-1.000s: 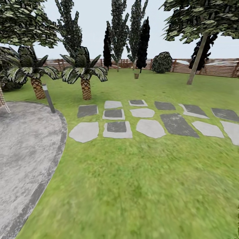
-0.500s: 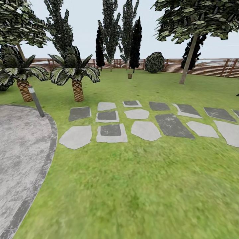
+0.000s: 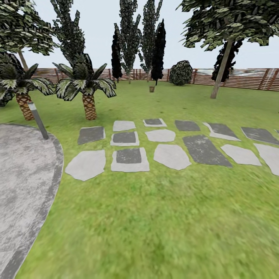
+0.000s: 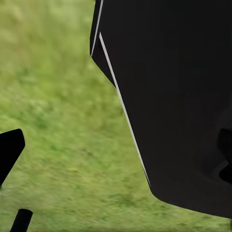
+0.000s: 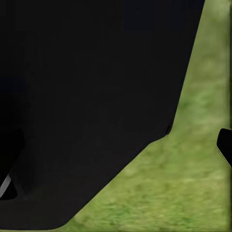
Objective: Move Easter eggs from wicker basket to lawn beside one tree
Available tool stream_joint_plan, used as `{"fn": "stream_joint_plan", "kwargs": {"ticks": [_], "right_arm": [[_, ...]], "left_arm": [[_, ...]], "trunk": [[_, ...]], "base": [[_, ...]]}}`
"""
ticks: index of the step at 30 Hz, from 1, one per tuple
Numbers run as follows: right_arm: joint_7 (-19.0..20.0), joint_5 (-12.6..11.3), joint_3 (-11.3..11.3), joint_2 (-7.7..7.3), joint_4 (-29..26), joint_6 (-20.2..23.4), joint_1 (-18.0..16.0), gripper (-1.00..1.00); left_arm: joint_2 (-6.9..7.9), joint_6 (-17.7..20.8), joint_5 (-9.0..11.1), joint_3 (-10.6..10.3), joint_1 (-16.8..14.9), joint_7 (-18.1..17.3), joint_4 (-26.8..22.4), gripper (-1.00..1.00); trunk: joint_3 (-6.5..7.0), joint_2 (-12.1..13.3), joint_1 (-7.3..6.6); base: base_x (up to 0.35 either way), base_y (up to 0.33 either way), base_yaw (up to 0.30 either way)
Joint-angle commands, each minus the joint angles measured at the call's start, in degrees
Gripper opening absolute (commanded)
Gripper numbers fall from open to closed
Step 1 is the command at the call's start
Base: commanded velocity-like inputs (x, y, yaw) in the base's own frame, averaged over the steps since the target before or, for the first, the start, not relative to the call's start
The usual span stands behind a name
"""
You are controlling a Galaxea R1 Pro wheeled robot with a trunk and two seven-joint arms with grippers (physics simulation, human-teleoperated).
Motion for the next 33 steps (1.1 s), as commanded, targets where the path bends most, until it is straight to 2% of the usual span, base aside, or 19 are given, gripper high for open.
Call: {"fn": "stream_joint_plan", "kwargs": {"ticks": [1,33], "right_arm": [[0.03,0.11,0.27,0.01,0.11,0.04,-0.07,1.0],[0.01,0.11,0.27,0.01,0.11,0.04,-0.07,1.0]], "left_arm": [[0.01,0.23,0.26,0.29,0.01,-0.03,-0.07,1.0],[-0.02,0.23,0.23,0.29,0.01,-0.03,-0.07,1.0]], "trunk": [[-0.03,-0.02,0.03],[-0.03,-0.02,0.03]], "base": [[0.331,0.0,0.0],[0.331,0.0,0.0]]}}
